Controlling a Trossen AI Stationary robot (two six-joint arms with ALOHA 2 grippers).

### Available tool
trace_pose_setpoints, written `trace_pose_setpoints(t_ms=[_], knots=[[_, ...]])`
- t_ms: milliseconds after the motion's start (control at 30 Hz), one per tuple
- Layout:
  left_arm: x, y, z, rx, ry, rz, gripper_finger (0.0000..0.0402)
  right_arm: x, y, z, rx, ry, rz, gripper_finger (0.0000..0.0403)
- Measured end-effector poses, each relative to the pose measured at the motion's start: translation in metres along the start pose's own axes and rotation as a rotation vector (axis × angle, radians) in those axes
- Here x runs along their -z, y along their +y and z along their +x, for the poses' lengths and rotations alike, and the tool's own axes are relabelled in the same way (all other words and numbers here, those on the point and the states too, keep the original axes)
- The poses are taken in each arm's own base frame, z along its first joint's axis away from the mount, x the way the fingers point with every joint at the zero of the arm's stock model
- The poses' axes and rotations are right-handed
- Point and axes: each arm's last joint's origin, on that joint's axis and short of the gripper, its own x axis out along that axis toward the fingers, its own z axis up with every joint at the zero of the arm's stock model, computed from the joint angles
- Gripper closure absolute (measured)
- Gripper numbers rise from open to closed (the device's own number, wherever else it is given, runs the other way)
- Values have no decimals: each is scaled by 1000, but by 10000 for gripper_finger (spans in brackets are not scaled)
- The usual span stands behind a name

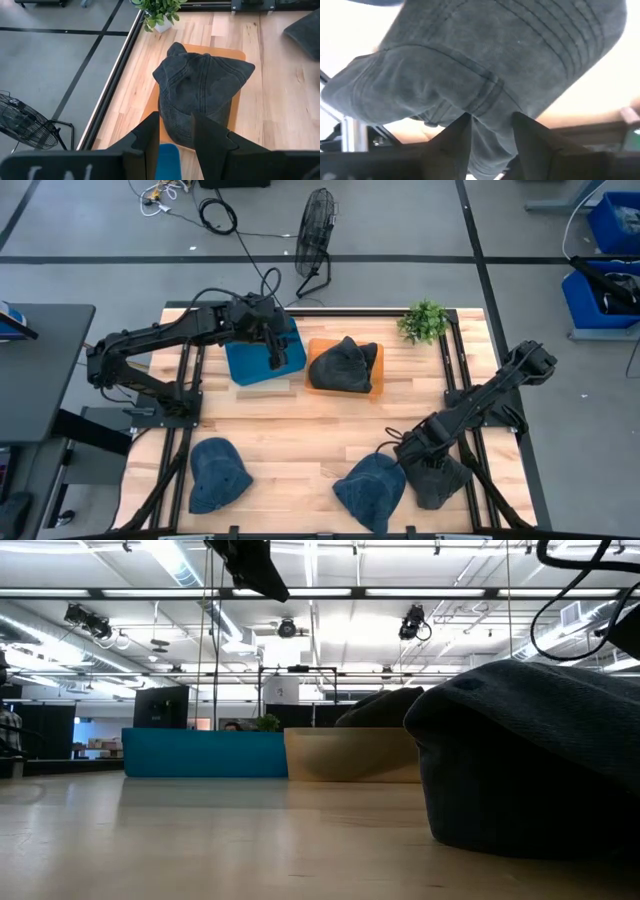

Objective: Pick & Place hat
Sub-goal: Put the black cap into the orange bin

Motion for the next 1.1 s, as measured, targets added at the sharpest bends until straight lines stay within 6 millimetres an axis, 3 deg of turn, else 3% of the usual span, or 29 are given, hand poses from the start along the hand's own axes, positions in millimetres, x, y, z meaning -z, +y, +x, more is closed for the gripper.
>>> trace_pose_setpoints(t_ms=[267, 467, 667, 867, 1100], knots=[[0, 0, 0, 0, 1, 1, 287, 3, 7, 3, 2, -53, -44, 298], [0, 0, 0, 0, 1, 6, 287, 1, 9, 3, 5, -95, -59, 390], [0, 0, 0, 0, 0, 7, 287, 1, 12, -8, 3, -94, -47, 398], [0, 0, 0, 1, 0, 16, 287, 5, 17, -52, 89, -126, -87, 400], [0, 0, 0, 0, -1, 67, 287, 12, 9, -126, 412, -378, -233, 402]])
